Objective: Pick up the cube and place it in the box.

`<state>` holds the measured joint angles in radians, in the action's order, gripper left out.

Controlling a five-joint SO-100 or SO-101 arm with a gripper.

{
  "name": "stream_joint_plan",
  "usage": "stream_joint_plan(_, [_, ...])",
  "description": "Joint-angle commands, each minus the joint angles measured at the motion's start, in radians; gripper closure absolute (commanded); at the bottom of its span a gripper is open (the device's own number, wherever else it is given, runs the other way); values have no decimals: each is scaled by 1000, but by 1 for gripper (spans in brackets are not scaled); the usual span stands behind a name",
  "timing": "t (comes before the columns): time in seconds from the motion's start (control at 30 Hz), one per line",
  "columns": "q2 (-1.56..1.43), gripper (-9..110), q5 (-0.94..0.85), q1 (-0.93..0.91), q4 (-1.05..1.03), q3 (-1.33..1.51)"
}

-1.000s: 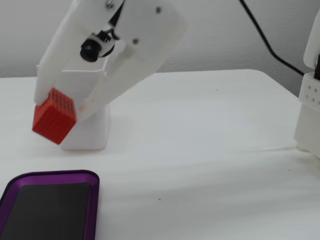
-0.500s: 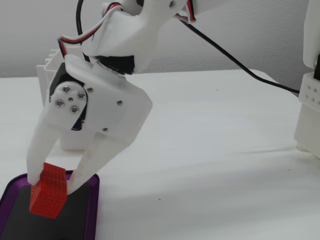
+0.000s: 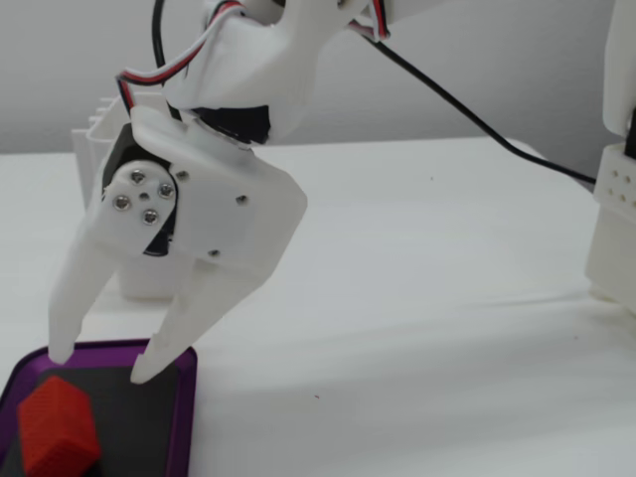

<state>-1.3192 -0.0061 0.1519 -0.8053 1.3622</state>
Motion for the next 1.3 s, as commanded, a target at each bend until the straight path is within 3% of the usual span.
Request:
stream_joint_plan(0.0, [-35,84,-8,2,-11,-35])
stream_joint_plan(0.27, [-261,83,-8,5,-83,-26])
stream_joint_plan(0.47, [-551,83,0,9,-347,17])
stream_joint_plan(0.7, [-894,83,-5,3,-637,290])
stream_joint_plan(0.93, [-1284,84,-8,2,-624,719])
stream_joint_plan(1.27, [-1940,84,-6,-2,-420,1328])
